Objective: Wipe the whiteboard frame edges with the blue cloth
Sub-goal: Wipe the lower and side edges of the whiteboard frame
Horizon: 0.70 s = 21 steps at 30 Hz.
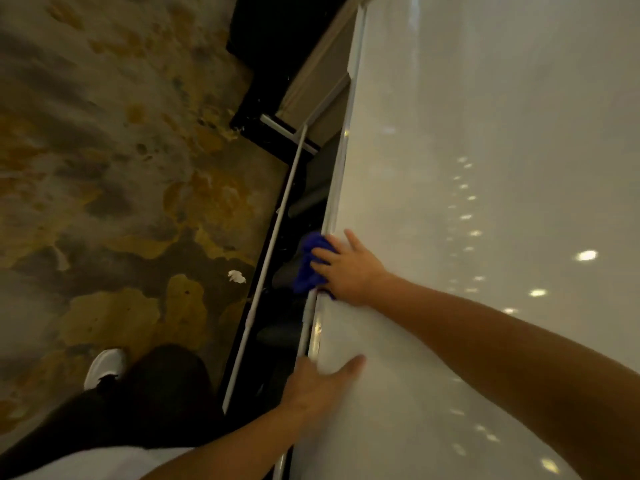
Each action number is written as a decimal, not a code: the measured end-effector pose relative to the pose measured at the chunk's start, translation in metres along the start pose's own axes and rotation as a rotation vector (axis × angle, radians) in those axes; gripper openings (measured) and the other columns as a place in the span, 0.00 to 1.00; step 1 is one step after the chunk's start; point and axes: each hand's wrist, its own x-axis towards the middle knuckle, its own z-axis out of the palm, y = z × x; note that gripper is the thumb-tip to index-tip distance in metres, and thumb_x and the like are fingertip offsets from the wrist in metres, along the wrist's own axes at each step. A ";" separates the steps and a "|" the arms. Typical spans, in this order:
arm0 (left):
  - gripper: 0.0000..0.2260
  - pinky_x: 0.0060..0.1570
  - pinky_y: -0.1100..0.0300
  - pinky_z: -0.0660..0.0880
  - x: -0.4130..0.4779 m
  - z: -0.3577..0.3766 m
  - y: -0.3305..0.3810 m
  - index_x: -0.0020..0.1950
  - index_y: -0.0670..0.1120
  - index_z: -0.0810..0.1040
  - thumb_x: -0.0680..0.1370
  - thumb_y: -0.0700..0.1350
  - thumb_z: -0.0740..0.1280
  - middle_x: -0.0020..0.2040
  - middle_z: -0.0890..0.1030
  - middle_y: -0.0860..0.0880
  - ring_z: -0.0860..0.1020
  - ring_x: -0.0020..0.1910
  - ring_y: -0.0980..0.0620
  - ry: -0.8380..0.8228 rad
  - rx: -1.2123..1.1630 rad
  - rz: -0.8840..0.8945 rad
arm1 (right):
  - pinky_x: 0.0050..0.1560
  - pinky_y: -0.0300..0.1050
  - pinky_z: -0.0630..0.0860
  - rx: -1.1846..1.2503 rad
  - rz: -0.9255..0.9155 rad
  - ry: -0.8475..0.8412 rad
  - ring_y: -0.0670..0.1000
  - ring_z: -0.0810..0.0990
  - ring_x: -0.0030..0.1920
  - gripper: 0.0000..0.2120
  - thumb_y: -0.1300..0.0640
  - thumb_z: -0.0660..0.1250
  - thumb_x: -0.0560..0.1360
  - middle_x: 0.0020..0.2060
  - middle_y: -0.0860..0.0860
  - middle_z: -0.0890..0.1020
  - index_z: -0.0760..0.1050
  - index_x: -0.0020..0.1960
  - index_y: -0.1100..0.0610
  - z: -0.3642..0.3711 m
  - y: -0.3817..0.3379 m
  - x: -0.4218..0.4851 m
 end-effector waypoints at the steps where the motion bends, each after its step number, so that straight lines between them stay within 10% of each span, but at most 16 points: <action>1: 0.58 0.56 0.53 0.79 0.003 -0.008 0.006 0.66 0.47 0.69 0.43 0.78 0.72 0.58 0.78 0.50 0.79 0.54 0.49 -0.008 -0.009 -0.006 | 0.74 0.65 0.40 0.009 0.110 0.025 0.60 0.46 0.79 0.28 0.41 0.53 0.81 0.79 0.51 0.55 0.56 0.79 0.51 -0.009 0.015 0.018; 8: 0.56 0.52 0.57 0.74 0.031 -0.019 0.072 0.70 0.43 0.70 0.50 0.75 0.74 0.59 0.77 0.48 0.76 0.51 0.49 -0.021 -0.029 -0.080 | 0.74 0.66 0.39 0.062 -0.007 -0.015 0.64 0.51 0.78 0.23 0.47 0.53 0.81 0.74 0.56 0.66 0.69 0.73 0.55 -0.003 -0.001 0.052; 13: 0.55 0.39 0.60 0.77 0.085 -0.009 0.162 0.65 0.46 0.73 0.45 0.74 0.76 0.54 0.79 0.49 0.79 0.50 0.50 -0.041 -0.113 -0.012 | 0.73 0.67 0.36 0.013 0.231 0.047 0.62 0.45 0.79 0.28 0.44 0.49 0.83 0.80 0.54 0.52 0.53 0.80 0.52 -0.017 0.118 0.111; 18: 0.12 0.37 0.64 0.74 0.157 -0.017 0.283 0.45 0.51 0.75 0.71 0.54 0.74 0.48 0.80 0.51 0.78 0.41 0.56 0.042 0.062 0.177 | 0.73 0.66 0.37 0.082 0.203 0.032 0.62 0.44 0.78 0.27 0.44 0.50 0.82 0.80 0.53 0.52 0.56 0.79 0.52 -0.028 0.168 0.162; 21: 0.32 0.47 0.64 0.74 0.164 -0.017 0.304 0.64 0.49 0.75 0.65 0.60 0.78 0.60 0.78 0.53 0.78 0.55 0.54 -0.015 0.255 0.240 | 0.73 0.68 0.35 0.005 -0.039 -0.061 0.60 0.44 0.79 0.25 0.40 0.50 0.82 0.79 0.50 0.57 0.64 0.76 0.46 -0.032 0.181 0.169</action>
